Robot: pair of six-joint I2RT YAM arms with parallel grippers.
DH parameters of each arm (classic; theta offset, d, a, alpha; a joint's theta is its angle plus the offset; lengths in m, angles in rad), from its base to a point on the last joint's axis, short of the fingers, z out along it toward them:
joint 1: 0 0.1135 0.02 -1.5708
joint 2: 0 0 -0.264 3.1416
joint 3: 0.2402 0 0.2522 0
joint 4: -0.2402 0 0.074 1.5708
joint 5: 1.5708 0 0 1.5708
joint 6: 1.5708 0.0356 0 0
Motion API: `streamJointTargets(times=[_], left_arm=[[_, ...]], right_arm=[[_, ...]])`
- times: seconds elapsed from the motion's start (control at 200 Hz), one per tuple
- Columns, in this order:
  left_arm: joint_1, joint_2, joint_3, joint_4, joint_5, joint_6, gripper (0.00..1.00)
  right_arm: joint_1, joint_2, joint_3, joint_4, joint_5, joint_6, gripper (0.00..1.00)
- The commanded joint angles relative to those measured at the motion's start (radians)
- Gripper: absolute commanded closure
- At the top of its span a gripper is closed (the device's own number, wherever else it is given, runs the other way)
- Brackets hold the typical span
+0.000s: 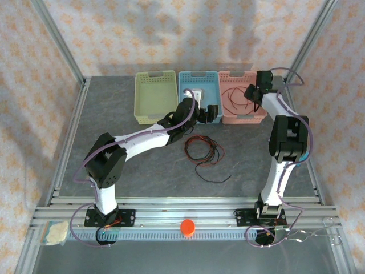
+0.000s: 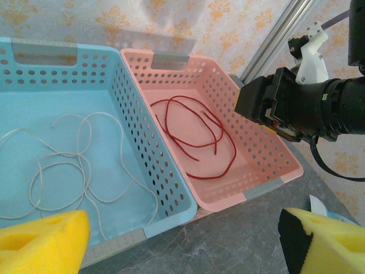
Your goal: Untangle the cables
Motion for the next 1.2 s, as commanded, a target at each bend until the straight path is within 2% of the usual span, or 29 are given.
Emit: streamJointTargets(times=[0.0, 0.115, 0.32, 0.696, 0.941, 1.197], left_arm=[[-0.008, -0.022, -0.012, -0.029, 0.002, -0.002, 0.13], [-0.008, -0.048, -0.025, -0.050, 0.002, -0.009, 0.13], [-0.012, -0.140, -0.099, -0.090, -0.006, -0.025, 0.15], [-0.019, -0.356, -0.354, -0.208, -0.082, -0.095, 0.26], [-0.017, -0.449, -0.532, -0.155, -0.054, -0.223, 0.31], [-0.019, -0.488, -0.692, 0.006, -0.006, -0.351, 0.32]], right_arm=[[0.002, -0.067, -0.017, -0.004, 0.059, -0.026, 0.60], [0.014, -0.154, -0.069, 0.024, 0.087, -0.044, 0.65], [0.089, -0.328, -0.192, 0.053, 0.095, -0.071, 0.67], [0.350, -0.597, -0.503, 0.056, 0.086, -0.075, 0.70], [0.461, -0.655, -0.664, 0.100, -0.030, -0.149, 0.70], [0.540, -0.588, -0.702, 0.151, -0.094, -0.278, 0.68]])
